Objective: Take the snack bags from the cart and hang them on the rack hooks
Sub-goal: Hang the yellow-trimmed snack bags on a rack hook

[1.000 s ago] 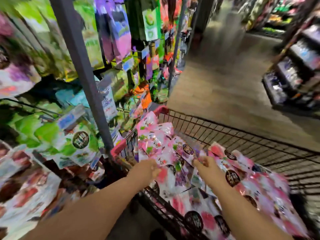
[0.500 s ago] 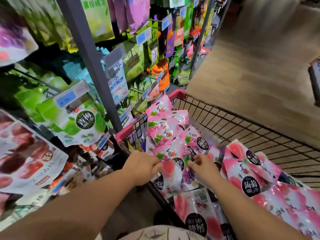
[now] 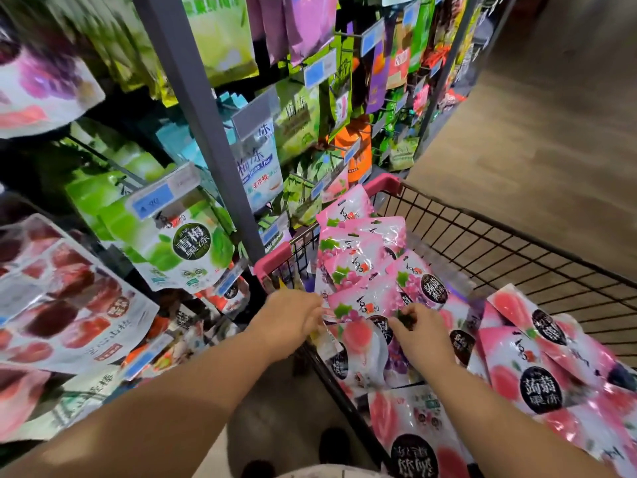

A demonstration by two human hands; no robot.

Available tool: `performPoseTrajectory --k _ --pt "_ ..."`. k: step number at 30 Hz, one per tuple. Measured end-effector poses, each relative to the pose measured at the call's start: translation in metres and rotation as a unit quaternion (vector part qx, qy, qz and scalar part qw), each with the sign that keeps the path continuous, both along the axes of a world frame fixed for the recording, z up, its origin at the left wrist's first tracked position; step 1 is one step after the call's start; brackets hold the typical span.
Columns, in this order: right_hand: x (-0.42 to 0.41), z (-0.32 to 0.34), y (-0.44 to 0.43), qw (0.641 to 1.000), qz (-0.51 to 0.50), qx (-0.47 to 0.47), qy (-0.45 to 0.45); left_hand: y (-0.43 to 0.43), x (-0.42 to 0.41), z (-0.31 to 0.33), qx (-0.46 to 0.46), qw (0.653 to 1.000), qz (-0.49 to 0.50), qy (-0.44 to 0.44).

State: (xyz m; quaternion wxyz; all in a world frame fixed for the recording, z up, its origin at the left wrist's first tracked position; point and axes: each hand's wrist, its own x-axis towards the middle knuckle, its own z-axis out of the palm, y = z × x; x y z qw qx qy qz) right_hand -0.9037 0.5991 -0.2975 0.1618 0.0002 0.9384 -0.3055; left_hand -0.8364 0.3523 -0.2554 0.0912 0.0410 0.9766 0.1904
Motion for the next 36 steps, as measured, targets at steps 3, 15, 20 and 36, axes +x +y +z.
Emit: performPoseTrajectory --k 3,15,20,36 --pt "0.001 0.009 -0.013 0.997 0.038 0.0 0.071 -0.032 -0.004 -0.013 -0.072 0.994 0.085 0.011" --pt "-0.008 0.02 -0.097 0.962 0.254 0.101 -0.007 -0.038 -0.023 -0.007 -0.031 0.995 0.081 -0.044" --pt "-0.012 0.013 -0.098 0.954 0.271 0.127 0.0 -0.041 -0.022 -0.012 -0.004 0.994 0.083 -0.066" --pt "-0.025 0.019 -0.052 0.989 -0.067 -0.13 0.026 -0.036 -0.006 -0.014 0.009 0.994 0.087 -0.067"
